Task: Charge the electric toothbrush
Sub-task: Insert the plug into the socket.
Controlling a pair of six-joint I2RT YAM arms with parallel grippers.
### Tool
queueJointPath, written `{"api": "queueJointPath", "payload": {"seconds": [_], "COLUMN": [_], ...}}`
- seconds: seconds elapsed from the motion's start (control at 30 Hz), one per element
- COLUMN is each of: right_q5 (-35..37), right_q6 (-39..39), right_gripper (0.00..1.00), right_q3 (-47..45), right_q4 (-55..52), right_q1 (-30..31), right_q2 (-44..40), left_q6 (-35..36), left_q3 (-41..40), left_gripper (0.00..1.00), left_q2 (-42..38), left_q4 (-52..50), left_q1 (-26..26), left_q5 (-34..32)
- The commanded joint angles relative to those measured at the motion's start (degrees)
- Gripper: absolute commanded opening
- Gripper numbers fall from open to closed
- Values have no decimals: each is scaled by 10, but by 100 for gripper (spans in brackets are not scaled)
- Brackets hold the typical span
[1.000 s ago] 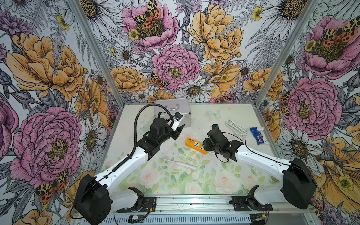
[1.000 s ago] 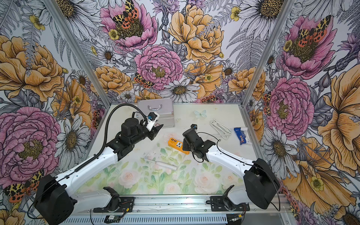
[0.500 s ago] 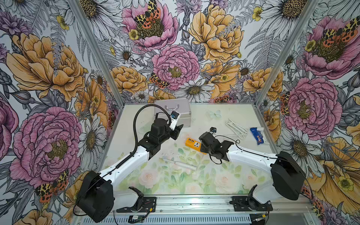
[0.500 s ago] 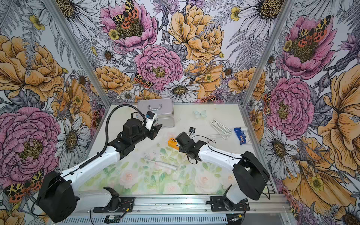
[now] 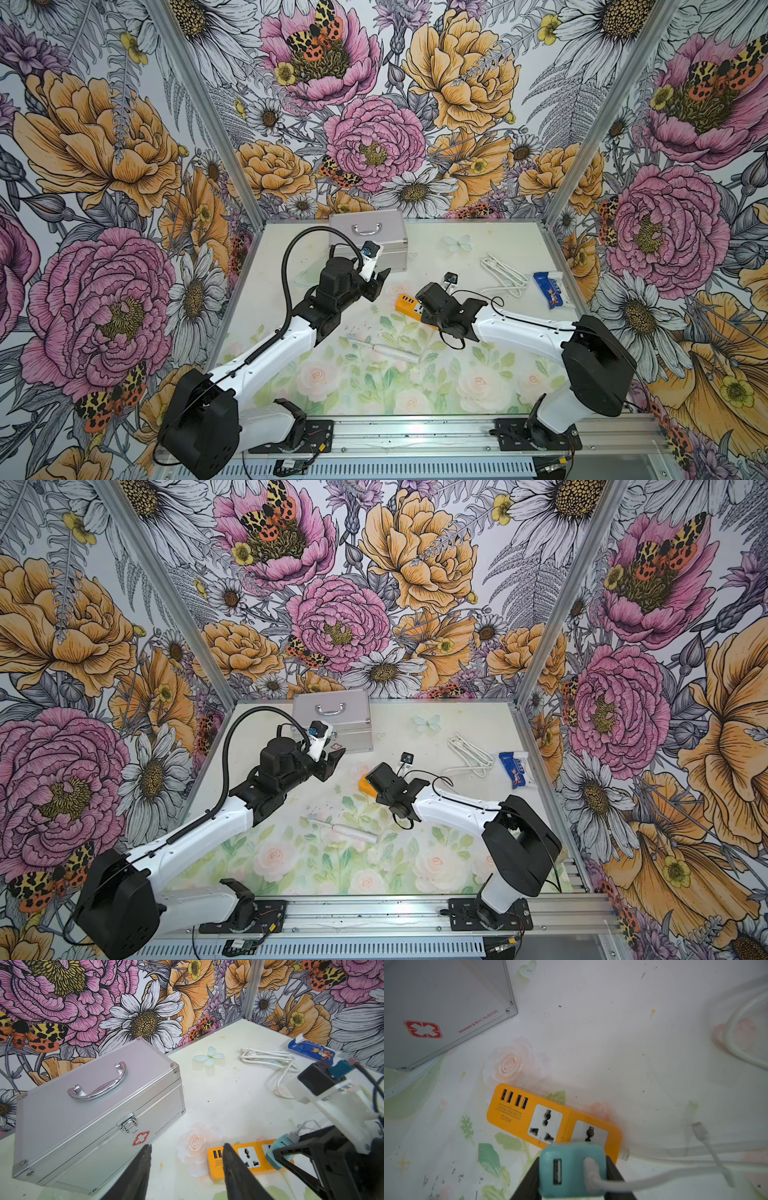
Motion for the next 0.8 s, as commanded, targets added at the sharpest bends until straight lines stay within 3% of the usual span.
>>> {"api": "queueJointPath", "payload": {"seconds": [0.0, 0.43, 0.77], "right_q5": [16, 64, 64], "right_q6": [24, 44, 41], "right_gripper": [0, 0, 0], "right_q3": [6, 2, 35], "right_q4": [-36, -85, -87], "right_q1": [6, 21, 22], "right_q2": [6, -49, -9], "left_q6": [5, 13, 13], "left_q3": [-10, -25, -31], "left_gripper": [56, 58, 58], "left_q2": [-19, -20, -27], "left_q4": [21, 41, 47], "left_q1": [3, 5, 6], "left_q5": [-10, -4, -3]}}
